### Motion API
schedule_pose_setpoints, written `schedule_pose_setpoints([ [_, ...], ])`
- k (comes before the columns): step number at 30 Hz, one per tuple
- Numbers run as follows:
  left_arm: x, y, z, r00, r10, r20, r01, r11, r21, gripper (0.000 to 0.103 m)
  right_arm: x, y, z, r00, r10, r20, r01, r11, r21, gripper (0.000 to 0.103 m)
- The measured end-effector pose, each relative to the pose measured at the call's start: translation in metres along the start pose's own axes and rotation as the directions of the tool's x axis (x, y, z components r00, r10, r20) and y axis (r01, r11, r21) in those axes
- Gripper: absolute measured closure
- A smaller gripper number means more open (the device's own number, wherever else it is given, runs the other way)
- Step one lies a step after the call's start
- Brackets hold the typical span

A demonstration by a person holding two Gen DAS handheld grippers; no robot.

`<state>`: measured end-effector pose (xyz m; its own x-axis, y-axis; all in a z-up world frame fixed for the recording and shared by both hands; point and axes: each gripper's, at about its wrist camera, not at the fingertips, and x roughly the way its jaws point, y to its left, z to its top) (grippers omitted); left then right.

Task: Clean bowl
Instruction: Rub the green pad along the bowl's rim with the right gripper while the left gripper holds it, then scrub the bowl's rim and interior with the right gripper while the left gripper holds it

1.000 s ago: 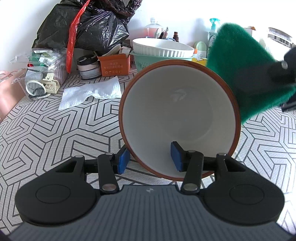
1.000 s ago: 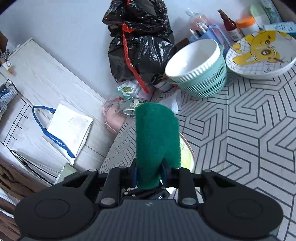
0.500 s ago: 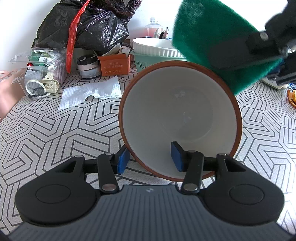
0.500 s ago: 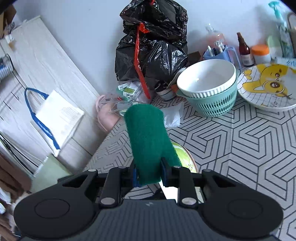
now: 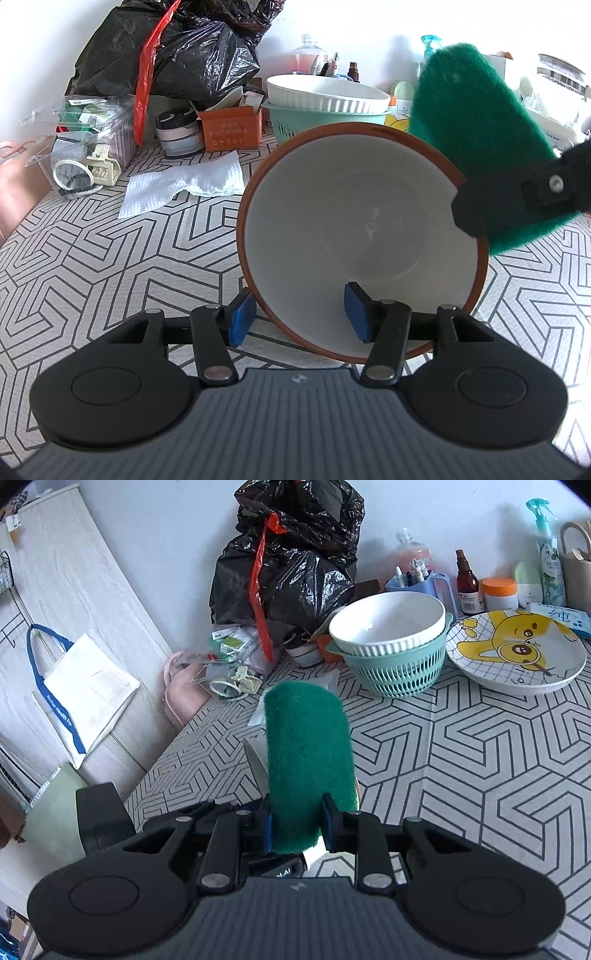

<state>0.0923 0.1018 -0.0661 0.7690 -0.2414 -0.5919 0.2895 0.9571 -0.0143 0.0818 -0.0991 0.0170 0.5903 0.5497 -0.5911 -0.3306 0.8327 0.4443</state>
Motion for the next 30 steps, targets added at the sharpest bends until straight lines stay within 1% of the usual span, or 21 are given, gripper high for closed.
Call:
schedule_pose_setpoints([
  [7,0.0,0.002,0.0,1.0,-0.005,-0.001,0.005,1.0,-0.008,0.05,0.001,0.009,0.006,1.0,-0.017,-0.011,0.017,0.999,-0.03,0.078],
  [21,0.0,0.001,0.0,1.0,-0.006,-0.002,0.006,1.0,-0.014,0.05,-0.002,0.026,0.025,1.0,0.024,0.002,-0.024,0.997,-0.07,0.078],
  [24,0.001,0.001,0.0,1.0,-0.006,-0.002,0.006,1.0,-0.014,0.05,-0.001,0.023,0.023,1.0,0.028,0.002,-0.028,0.998,-0.062,0.078],
  [30,0.001,0.001,0.001,1.0,-0.005,-0.002,0.005,1.0,-0.014,0.049,0.002,0.002,0.016,0.999,0.04,-0.002,-0.04,0.999,0.008,0.078],
])
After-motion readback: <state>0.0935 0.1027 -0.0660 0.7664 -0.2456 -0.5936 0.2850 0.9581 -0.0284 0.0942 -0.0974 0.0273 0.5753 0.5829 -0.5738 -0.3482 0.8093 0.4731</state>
